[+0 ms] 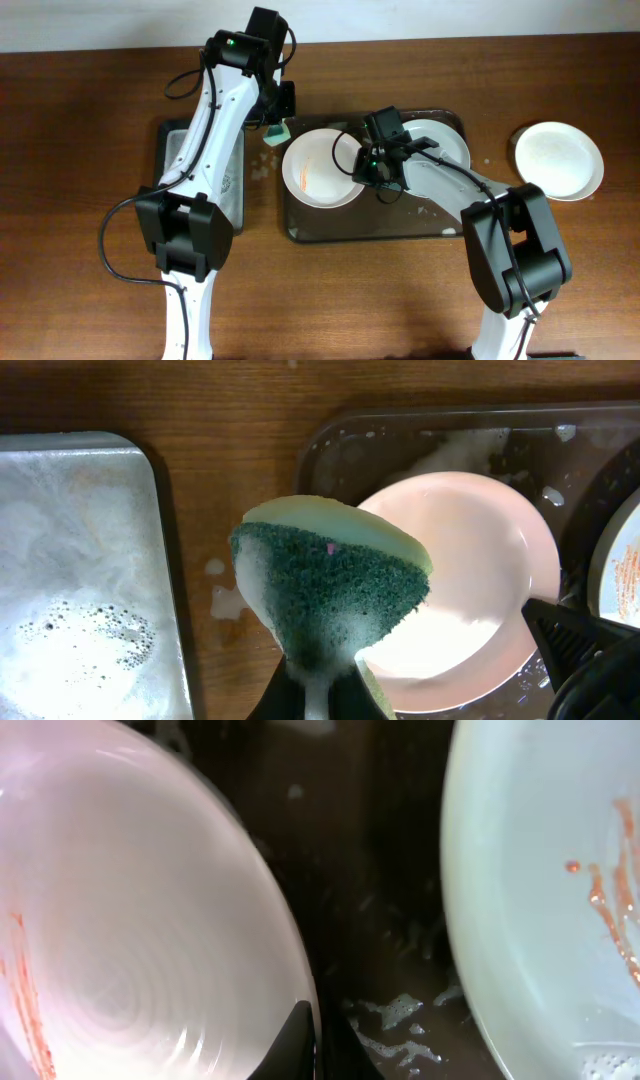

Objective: Clean dirty plates on tray and stack at the side
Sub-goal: 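Bring the sponge in the left gripper onto the held plate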

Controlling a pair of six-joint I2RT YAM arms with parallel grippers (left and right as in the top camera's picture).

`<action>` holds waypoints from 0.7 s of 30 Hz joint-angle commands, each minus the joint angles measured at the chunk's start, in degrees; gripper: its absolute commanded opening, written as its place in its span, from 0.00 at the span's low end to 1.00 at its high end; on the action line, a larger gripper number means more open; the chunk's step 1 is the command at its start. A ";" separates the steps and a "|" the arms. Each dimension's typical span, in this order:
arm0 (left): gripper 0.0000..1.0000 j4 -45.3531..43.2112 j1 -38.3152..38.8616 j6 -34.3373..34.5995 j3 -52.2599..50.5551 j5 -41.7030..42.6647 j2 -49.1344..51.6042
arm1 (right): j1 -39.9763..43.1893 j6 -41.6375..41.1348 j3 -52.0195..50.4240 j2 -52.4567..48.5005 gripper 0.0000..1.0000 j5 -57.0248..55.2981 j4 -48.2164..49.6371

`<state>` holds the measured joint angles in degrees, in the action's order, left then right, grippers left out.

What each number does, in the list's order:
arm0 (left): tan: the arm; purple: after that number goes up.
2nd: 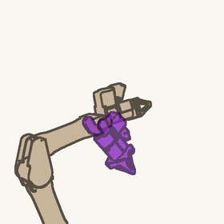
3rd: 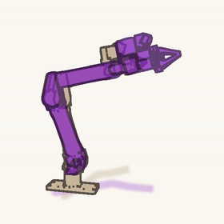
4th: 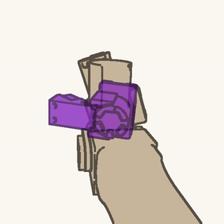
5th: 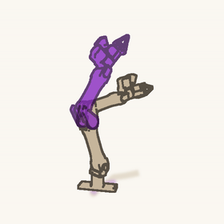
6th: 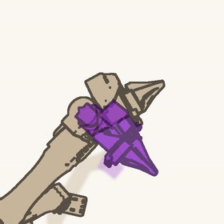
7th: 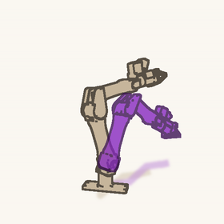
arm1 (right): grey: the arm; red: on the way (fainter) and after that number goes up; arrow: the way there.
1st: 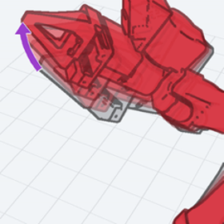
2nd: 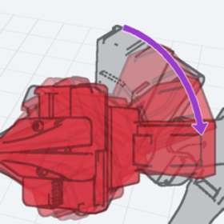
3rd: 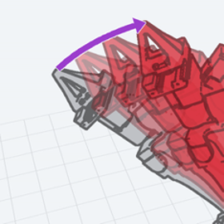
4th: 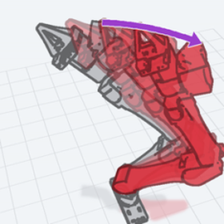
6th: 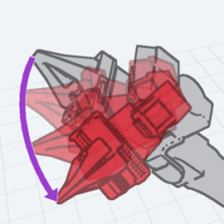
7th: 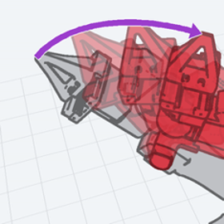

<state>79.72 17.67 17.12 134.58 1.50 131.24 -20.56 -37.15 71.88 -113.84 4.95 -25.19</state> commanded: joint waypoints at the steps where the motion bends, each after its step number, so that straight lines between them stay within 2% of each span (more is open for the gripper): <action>1: 0.00 -0.15 0.22 0.20 0.46 0.44 -0.42 | -0.04 -3.08 -0.22 -0.87 0.04 -1.18 0.09; 4: 0.00 -0.15 0.33 1.46 0.46 0.42 -0.22 | -0.04 -8.68 -0.22 -0.87 0.04 -3.23 -1.27; 9: 0.00 -0.37 1.88 2.60 0.46 0.66 1.66 | -0.04 -10.56 -0.22 -0.87 0.04 -3.45 -2.16; 15: 0.00 -3.43 5.14 2.49 0.46 0.59 4.92 | -0.09 -8.13 -0.22 -0.87 0.04 -3.08 -3.43; 21: 0.00 -6.75 5.60 -1.42 0.46 0.61 8.11 | -0.04 -4.52 -0.22 -0.87 0.04 -2.01 -3.56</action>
<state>73.78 23.70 18.59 134.58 1.72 137.10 -20.56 -45.10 72.16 -113.84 3.90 -27.68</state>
